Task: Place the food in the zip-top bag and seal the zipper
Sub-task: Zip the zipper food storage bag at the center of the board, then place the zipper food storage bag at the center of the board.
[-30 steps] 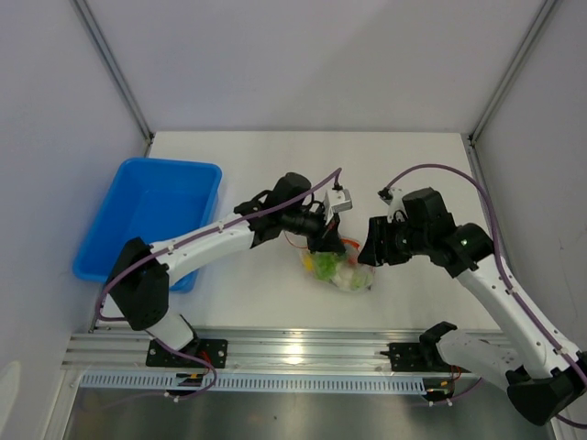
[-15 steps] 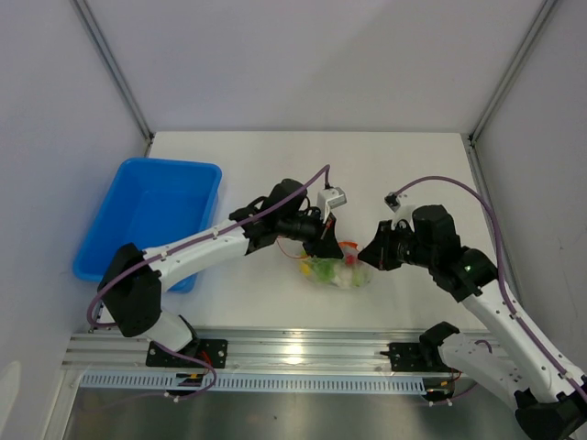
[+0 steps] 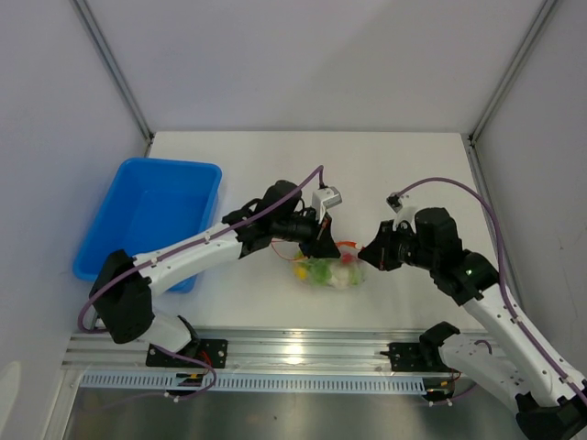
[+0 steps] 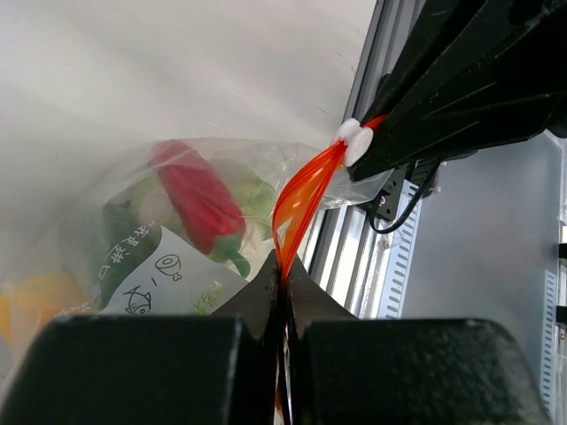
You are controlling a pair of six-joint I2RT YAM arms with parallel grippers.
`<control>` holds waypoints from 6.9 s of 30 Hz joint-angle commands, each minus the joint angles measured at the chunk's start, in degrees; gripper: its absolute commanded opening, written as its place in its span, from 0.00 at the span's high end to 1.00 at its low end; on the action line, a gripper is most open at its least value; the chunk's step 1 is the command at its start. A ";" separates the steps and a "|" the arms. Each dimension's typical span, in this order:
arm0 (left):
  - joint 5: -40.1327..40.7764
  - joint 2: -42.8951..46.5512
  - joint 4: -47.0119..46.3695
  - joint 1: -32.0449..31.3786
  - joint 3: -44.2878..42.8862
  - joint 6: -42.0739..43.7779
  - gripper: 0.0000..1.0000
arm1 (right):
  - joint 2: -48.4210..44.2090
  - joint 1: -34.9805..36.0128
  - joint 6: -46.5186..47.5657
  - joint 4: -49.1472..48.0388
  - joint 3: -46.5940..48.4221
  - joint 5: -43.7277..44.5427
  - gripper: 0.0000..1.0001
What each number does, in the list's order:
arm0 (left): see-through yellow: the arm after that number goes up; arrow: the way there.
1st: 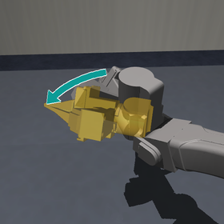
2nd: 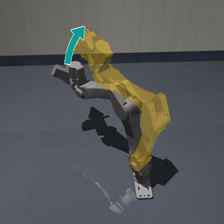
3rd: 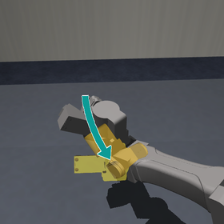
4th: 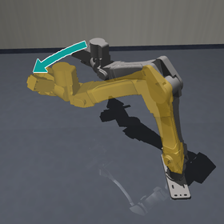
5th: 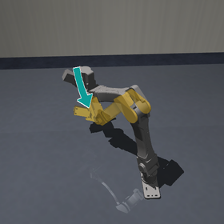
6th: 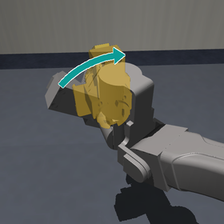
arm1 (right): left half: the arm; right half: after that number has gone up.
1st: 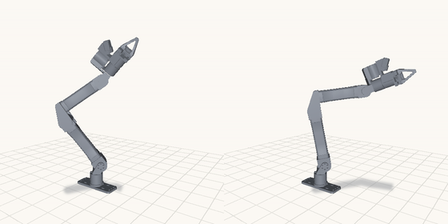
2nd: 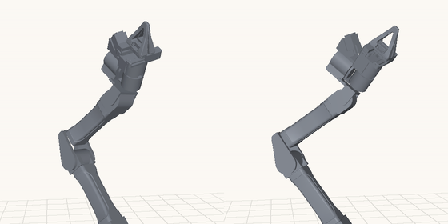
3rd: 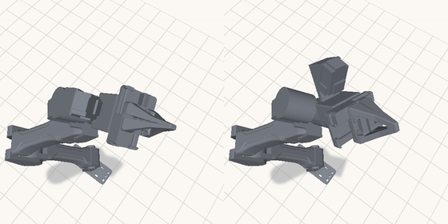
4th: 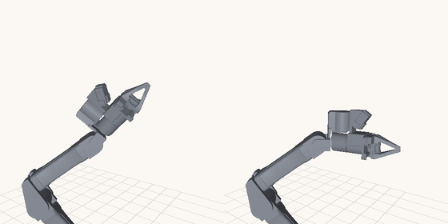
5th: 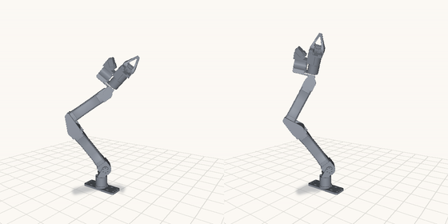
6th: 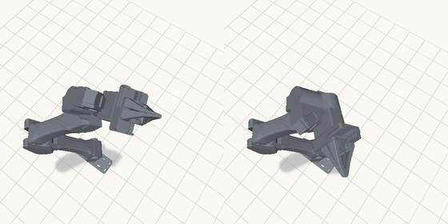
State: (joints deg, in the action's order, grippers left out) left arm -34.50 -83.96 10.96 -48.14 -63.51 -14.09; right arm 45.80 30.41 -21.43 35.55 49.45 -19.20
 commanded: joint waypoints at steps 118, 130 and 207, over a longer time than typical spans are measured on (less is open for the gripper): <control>41.25 39.13 18.65 1.29 18.24 6.53 0.99 | -5.55 0.08 -2.04 2.51 1.00 14.81 1.00; 42.68 49.33 19.19 1.56 23.95 2.14 0.97 | -7.56 0.17 -3.44 2.16 0.91 7.00 1.00; 36.59 61.99 20.15 1.56 23.25 -6.74 0.01 | 60.92 -17.14 1.48 9.54 59.57 41.62 0.01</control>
State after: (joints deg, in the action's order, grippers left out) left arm -0.80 -20.99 34.13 -46.85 -39.86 -19.73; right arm 116.18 12.03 -20.58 44.84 113.49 18.13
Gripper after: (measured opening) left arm 0.994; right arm 0.993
